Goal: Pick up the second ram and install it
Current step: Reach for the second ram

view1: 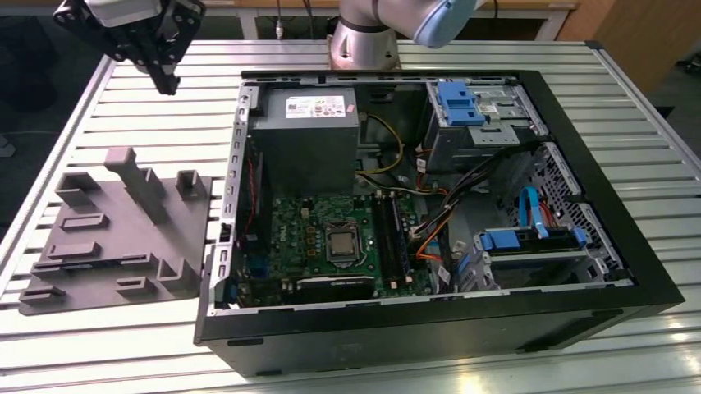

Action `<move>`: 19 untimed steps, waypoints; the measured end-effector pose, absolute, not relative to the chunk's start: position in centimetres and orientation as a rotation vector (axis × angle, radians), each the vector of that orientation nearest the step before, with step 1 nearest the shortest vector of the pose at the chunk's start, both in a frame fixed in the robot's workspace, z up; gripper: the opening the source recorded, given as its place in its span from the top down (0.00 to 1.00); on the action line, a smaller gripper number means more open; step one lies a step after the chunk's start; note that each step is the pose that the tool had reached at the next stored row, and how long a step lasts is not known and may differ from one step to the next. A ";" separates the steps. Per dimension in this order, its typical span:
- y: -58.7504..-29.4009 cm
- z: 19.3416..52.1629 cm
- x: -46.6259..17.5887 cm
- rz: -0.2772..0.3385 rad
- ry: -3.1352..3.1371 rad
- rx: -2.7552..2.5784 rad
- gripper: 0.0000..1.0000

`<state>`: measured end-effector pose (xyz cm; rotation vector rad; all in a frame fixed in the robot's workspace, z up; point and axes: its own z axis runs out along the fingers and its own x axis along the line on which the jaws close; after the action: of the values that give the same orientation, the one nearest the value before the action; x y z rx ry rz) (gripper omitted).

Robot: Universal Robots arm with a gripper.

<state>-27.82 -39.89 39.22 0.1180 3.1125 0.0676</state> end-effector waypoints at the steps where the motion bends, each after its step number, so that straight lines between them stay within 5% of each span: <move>1: -39.9 39.2 -27.9 0.068 3.112 0.118 0.89; 19: -39.9 39.2 -29.2 0.068 3.112 0.118 0.89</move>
<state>-29.15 -39.90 39.20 0.1180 3.1125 0.0677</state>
